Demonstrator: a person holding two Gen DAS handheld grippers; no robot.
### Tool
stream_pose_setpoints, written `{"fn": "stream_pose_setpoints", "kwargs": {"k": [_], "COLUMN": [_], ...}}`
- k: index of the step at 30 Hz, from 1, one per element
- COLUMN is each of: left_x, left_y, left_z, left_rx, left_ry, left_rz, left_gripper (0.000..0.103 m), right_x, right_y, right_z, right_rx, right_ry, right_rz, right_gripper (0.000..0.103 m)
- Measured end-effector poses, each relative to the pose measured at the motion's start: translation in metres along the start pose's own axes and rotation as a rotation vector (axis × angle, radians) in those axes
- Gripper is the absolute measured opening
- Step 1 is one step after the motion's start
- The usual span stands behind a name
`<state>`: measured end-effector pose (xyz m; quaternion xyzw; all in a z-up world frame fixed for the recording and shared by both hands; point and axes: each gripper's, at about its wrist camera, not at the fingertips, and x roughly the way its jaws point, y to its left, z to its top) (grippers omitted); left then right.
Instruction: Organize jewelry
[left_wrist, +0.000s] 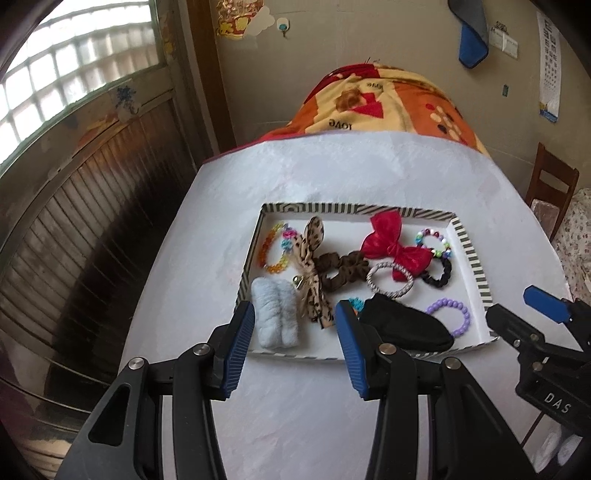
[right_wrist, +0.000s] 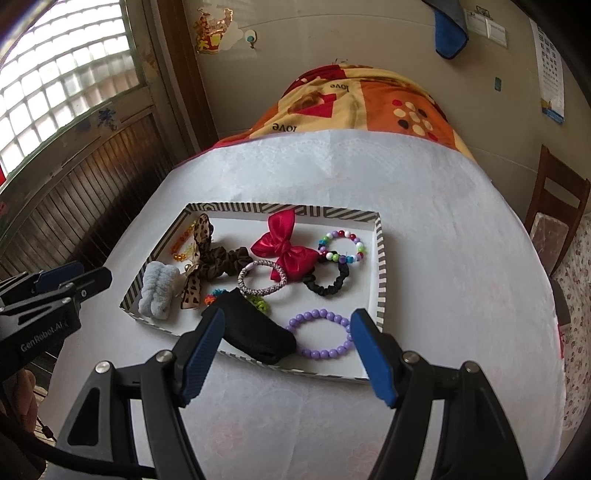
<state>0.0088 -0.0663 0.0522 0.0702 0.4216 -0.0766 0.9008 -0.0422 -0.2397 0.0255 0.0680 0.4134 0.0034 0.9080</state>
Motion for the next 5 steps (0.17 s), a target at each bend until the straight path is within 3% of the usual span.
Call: {"fn": "stream_pose_setpoints", "kwargs": {"k": [5], "left_x": [0.0003], "left_y": [-0.0037], "left_z": [0.0009], "left_rx": [0.015], "left_ry": [-0.019], "left_rz": [-0.009], "left_gripper": [0.037], "right_x": [-0.0003], "right_y": [-0.0022], "right_z": [0.0001], "right_rx": [0.008], "right_ry": [-0.004], "right_rz": [-0.003], "right_gripper": [0.074]}}
